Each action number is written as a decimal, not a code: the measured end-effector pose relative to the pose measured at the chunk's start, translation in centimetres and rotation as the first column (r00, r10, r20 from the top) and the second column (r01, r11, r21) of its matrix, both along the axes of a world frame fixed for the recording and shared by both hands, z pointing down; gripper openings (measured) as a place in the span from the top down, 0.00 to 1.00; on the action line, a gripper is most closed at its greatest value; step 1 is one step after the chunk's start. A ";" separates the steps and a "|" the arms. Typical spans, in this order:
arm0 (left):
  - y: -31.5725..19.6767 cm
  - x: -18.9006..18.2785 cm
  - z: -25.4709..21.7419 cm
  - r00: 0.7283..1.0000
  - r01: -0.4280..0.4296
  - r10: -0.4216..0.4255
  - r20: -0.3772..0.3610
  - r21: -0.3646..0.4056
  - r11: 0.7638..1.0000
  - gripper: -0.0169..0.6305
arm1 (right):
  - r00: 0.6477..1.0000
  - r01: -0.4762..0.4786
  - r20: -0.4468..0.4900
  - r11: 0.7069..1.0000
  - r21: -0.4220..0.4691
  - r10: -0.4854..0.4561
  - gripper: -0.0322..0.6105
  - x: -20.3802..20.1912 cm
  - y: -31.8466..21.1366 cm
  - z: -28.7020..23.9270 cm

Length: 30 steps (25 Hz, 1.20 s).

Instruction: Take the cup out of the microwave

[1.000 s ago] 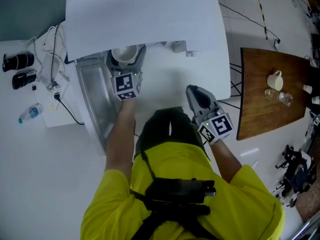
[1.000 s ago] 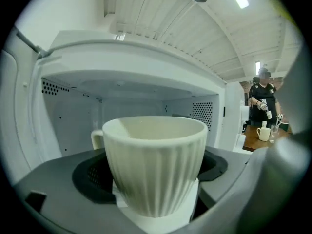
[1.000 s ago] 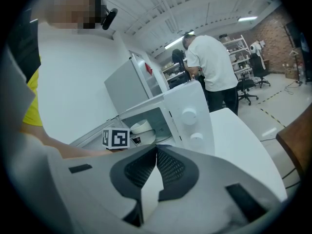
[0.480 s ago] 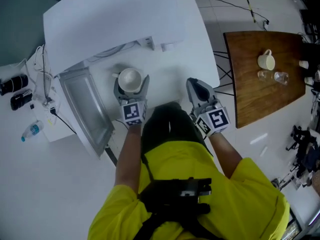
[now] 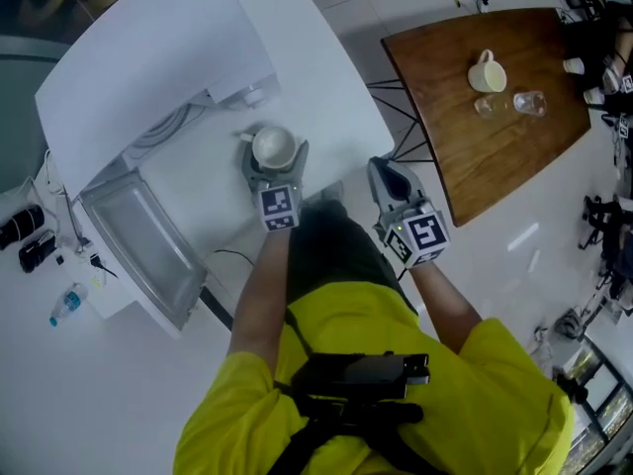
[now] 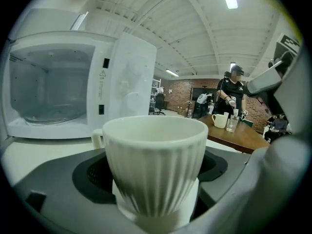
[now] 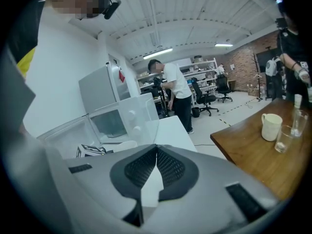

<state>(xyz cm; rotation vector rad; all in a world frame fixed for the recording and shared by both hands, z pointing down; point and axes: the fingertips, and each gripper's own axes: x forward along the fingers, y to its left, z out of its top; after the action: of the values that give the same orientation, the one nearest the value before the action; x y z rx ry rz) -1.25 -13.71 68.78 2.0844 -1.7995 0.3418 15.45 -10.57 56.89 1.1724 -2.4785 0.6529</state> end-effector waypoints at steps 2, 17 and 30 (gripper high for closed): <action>-0.5 1.6 0.1 1.000 -0.019 0.019 0.002 0.004 1.000 0.26 | 1.000 -0.015 -0.003 1.000 -0.003 0.015 0.94 1.0 0.4 -0.1; 4.8 3.0 -1.5 0.988 -0.141 0.143 0.050 -0.051 0.989 0.22 | 0.999 -0.032 0.035 0.999 0.024 0.031 0.94 0.4 0.9 -3.4; 12.0 -14.3 -31.8 0.973 0.232 -0.225 -0.060 0.222 0.947 0.64 | 0.956 0.182 0.168 0.937 0.298 -0.239 0.94 -8.3 -1.9 -21.4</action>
<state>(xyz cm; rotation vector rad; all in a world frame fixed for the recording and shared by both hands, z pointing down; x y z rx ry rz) -15.52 -1.66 36.96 1.9802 -2.1196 0.0373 7.12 -12.46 35.48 0.9465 -2.8939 0.3858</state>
